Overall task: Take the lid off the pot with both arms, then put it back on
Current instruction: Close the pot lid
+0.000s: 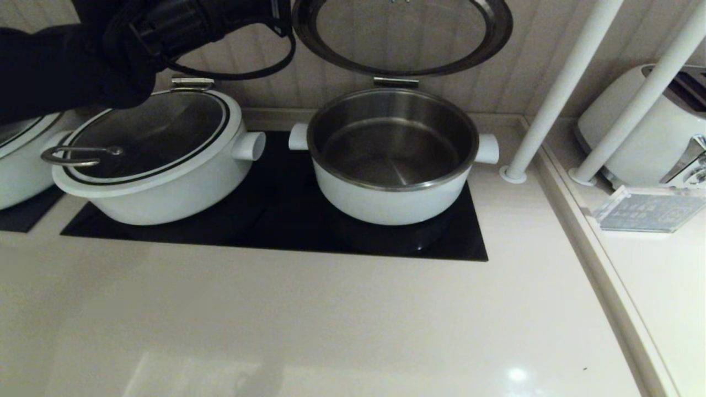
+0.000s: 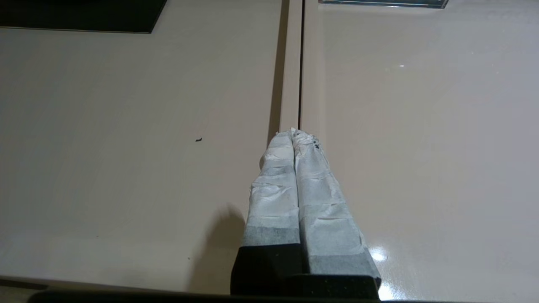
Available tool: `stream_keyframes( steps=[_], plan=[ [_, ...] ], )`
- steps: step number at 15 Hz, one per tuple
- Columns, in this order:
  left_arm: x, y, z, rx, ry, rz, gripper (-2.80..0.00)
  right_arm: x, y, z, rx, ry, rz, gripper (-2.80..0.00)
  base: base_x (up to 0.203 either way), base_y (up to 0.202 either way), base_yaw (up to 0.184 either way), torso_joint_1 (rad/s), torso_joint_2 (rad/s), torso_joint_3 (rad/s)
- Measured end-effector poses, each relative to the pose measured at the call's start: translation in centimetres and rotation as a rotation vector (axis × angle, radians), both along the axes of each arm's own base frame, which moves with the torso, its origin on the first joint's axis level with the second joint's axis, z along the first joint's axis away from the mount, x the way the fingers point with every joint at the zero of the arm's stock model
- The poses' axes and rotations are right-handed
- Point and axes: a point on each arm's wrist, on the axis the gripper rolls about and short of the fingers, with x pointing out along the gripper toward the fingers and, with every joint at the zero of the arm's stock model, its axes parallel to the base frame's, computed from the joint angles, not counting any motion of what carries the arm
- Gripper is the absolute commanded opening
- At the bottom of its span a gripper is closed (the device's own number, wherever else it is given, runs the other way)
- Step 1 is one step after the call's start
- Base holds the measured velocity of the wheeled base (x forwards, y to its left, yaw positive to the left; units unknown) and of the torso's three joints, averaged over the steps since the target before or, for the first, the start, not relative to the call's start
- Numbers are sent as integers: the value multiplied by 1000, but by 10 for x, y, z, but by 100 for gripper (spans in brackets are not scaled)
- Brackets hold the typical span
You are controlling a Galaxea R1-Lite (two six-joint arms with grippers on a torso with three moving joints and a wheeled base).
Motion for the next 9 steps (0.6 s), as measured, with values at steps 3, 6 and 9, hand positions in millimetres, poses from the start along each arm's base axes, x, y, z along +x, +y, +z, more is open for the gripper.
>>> stream_keyframes(
  steps=[3, 6, 9],
  plan=[
    [-2, -1, 1, 1, -2, -2, -280, 0, 0, 0, 0, 0, 0, -280, 0, 0, 0, 0, 0, 0],
    [-2, -2, -1, 22, -18, 8, -280, 0, 0, 0, 0, 0, 0, -280, 0, 0, 0, 0, 0, 0],
    [-3, -5, -3, 24, -14, 1, -280, 0, 0, 0, 0, 0, 0, -280, 0, 0, 0, 0, 0, 0]
  ],
)
